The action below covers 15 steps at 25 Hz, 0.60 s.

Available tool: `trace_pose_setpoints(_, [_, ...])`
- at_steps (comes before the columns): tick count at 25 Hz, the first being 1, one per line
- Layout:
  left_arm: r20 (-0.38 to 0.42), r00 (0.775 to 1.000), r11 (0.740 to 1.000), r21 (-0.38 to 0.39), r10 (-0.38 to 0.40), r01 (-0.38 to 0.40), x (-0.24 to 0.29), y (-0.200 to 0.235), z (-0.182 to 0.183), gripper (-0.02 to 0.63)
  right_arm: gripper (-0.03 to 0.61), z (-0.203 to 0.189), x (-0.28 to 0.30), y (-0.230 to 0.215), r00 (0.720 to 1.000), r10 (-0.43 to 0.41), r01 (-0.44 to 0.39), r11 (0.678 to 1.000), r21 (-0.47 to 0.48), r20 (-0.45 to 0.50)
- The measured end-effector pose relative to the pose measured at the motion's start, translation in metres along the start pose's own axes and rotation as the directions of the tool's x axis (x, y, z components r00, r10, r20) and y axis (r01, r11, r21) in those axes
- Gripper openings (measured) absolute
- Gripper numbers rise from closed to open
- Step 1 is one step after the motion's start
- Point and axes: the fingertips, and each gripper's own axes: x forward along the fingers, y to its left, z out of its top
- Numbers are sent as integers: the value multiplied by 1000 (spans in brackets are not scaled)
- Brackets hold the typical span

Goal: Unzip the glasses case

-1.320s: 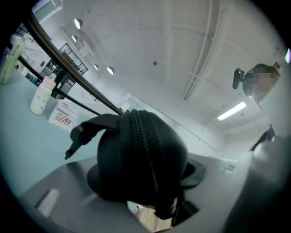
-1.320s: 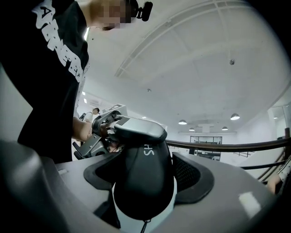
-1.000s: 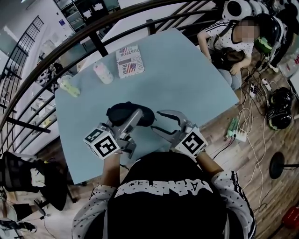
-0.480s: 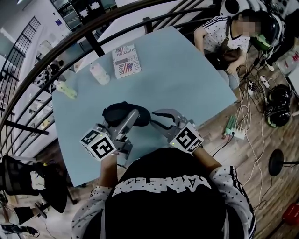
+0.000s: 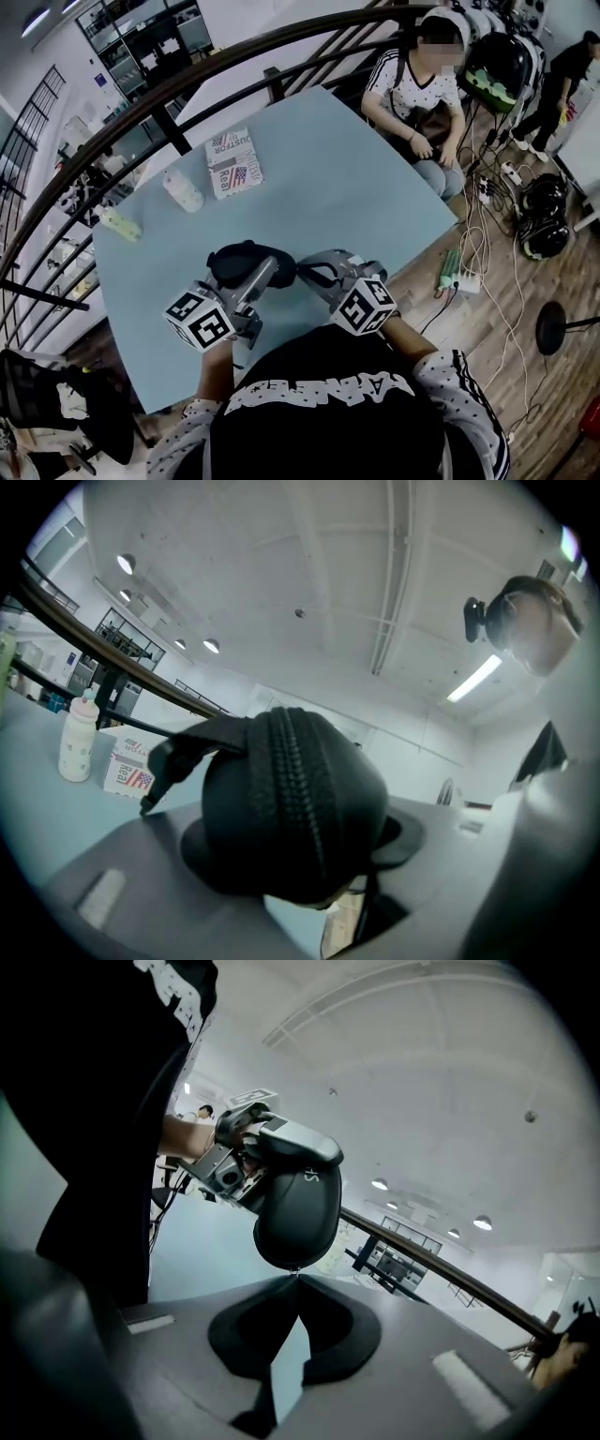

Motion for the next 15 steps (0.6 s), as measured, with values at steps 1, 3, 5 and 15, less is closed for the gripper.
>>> trace_pose_setpoints(1, [-10,1000,1000,4,-7,7,3,-2,-1,0,5,-2,-2,0,1000,2,-2,1000,-30,-21])
trace_pose_setpoints(3, [-29,999,1000,11,-20,20,8,-4,-4,0,5,-6,-5,-1,998,3,-7,997,-83,-56])
trace_pose_setpoints(5, [-40,999,1000,13,-27,27,12,-3,-5,0,5,-9,-6,-3,996,-3,-7,993,-121,-85])
trace_pose_setpoints(15, [-49,998,999,16,-34,35,17,-2,-13,0,5,-17,-6,-9,991,-23,-1,983,-183,-129])
